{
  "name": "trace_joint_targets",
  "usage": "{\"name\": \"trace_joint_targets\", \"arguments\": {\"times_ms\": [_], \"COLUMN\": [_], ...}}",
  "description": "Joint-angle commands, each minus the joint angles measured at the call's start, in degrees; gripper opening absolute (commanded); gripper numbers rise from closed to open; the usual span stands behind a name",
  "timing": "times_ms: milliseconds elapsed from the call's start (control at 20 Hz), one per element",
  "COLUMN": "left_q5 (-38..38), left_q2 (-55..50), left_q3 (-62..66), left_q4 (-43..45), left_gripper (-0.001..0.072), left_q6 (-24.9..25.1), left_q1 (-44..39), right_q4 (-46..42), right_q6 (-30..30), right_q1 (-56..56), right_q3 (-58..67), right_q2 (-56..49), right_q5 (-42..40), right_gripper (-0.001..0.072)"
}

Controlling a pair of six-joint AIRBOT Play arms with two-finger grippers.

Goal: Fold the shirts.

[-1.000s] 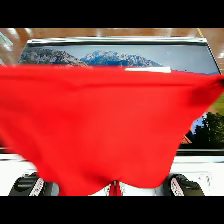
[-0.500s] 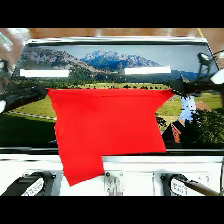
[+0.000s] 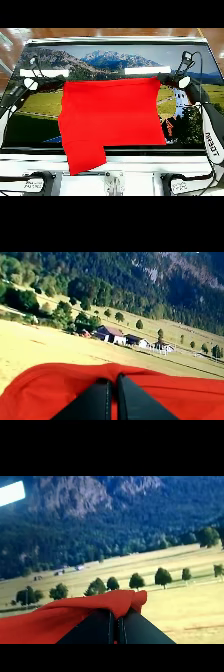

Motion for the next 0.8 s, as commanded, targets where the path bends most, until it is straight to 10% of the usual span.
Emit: {"name": "trace_joint_targets", "arguments": {"times_ms": [0, 250, 450, 750], "left_q5": [-2.4, -26.3, -45.7, -46.5], "left_q2": [-2.9, 0.3, 0.0, -1.2], "left_q3": [1.4, 2.1, 1.4, -0.3], "left_q4": [-0.7, -0.4, 8.6, 9.2], "left_gripper": [0.0043, 0.0043, 0.0043, 0.0042], "left_q6": [0.3, 12.9, 13.5, 10.9], "left_q1": [-0.6, 1.0, 1.0, 1.1], "right_q4": [0.3, -6.6, -10.3, -15.8], "right_q6": [0.5, 0.5, 0.7, 6.2], "right_q1": [0.4, 0.5, 0.5, 0.5], "right_q3": [0.0, 0.0, -0.1, -0.1], "right_q2": [-2.4, 1.4, 1.2, 0.1], "right_q5": [6.6, 25.4, 35.9, 34.6], "right_gripper": [0.0057, 0.0057, 0.0057, 0.0057]}}
